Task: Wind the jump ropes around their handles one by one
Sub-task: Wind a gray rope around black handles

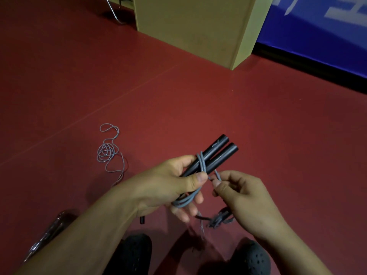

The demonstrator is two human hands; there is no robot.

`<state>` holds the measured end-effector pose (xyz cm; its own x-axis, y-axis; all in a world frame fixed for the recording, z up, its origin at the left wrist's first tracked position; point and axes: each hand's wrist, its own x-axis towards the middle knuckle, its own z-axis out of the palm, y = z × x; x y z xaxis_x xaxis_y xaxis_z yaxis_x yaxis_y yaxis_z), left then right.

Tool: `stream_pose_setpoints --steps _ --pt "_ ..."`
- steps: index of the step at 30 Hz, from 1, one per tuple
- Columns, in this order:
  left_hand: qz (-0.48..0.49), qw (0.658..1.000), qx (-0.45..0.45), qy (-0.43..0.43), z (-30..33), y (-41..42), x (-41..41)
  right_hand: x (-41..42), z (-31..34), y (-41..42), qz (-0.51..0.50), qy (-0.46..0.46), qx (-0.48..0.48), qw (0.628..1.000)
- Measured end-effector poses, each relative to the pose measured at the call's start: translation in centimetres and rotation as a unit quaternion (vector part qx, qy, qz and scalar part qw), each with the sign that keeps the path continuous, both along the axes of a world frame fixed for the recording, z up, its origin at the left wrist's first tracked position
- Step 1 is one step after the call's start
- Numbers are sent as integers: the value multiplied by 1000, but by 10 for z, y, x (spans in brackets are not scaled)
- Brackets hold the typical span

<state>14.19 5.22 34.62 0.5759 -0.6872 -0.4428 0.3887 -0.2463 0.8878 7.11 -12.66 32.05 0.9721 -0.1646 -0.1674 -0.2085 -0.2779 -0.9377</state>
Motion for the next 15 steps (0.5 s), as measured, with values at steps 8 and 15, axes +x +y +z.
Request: stream_pose_setpoints --steps 8,15 --pt "134 988 15 -75 -18 -6 10 7 0 3 -24 37 13 999" --pt "177 979 -18 -96 -25 -10 17 12 0 7 -18 89 106 990"
